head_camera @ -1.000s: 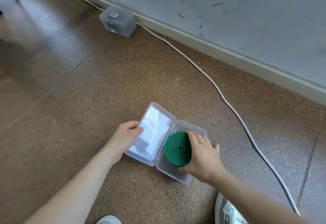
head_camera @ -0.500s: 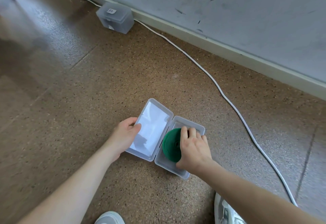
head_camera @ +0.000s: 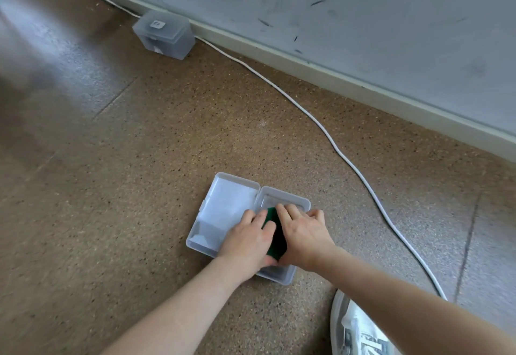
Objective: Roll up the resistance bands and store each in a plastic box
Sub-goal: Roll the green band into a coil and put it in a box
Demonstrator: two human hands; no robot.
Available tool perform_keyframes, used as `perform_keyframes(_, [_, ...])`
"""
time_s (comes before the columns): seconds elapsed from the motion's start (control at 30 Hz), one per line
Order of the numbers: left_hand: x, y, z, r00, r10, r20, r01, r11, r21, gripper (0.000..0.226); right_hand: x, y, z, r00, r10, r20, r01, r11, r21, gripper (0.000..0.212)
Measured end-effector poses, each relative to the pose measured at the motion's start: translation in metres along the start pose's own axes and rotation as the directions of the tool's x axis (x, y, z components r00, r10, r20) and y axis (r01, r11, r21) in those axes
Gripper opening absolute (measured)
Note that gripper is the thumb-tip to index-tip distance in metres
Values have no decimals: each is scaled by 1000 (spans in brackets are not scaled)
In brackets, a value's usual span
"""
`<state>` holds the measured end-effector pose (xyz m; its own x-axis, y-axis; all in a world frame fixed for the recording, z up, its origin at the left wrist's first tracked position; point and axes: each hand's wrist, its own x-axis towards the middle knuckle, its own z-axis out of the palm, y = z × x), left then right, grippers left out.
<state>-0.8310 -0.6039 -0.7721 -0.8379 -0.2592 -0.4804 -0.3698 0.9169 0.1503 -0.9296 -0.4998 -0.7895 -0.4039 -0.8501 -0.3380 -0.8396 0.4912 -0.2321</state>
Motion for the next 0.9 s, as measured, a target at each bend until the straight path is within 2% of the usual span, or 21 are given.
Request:
perform_keyframes(0.1, [4, -1, 4, 1000, 9, 3, -9, 998, 67, 64, 7, 7, -12, 993, -37, 116, 45, 996, -72, 98])
perform_keyframes(0.2, [6, 4, 4, 1000, -13, 11, 11, 992, 128, 68, 11, 8, -21, 986, -26, 164, 50, 988, -143, 90])
perform_keyframes(0.3, [7, 9, 8, 999, -39, 2, 38, 987, 159, 67, 4, 7, -16, 992, 27, 120, -9, 989, -147, 88])
perform_keyframes(0.4, [5, 13, 9, 999, -53, 8, 51, 987, 153, 66, -1, 10, -12, 997, 41, 68, -33, 993, -118, 77])
perform_keyframes(0.47, [4, 15, 8, 998, -60, 3, 59, 987, 152, 66, -1, 11, -15, 995, 48, 87, -38, 993, -115, 73])
perform_keyframes(0.53, [3, 15, 6, 997, -72, -4, 71, 987, 145, 66, 0, 12, -18, 993, 42, 111, -32, 996, -86, 79])
perform_keyframes(0.63, [3, 15, 2, 996, -88, 5, 87, 988, 128, 66, -2, 15, -30, 979, 52, 197, -67, 995, 73, 107])
perform_keyframes(0.67, [3, 16, 2, 995, -97, 6, 96, 987, 128, 66, -5, 16, -35, 975, 57, 213, -91, 984, 151, 109])
perform_keyframes(0.8, [4, 21, 2, 993, -117, -5, 116, 983, 141, 69, -21, 19, -34, 984, 63, 165, -114, 940, 322, 81])
perform_keyframes(0.87, [5, 22, 0, 992, -127, 11, 124, 982, 144, 74, -26, 24, -23, 992, 126, -7, -110, 891, 441, 67])
perform_keyframes(0.9, [6, 23, -1, 991, -131, 21, 127, 981, 144, 76, -28, 25, -19, 974, 206, -97, -129, 851, 509, 60])
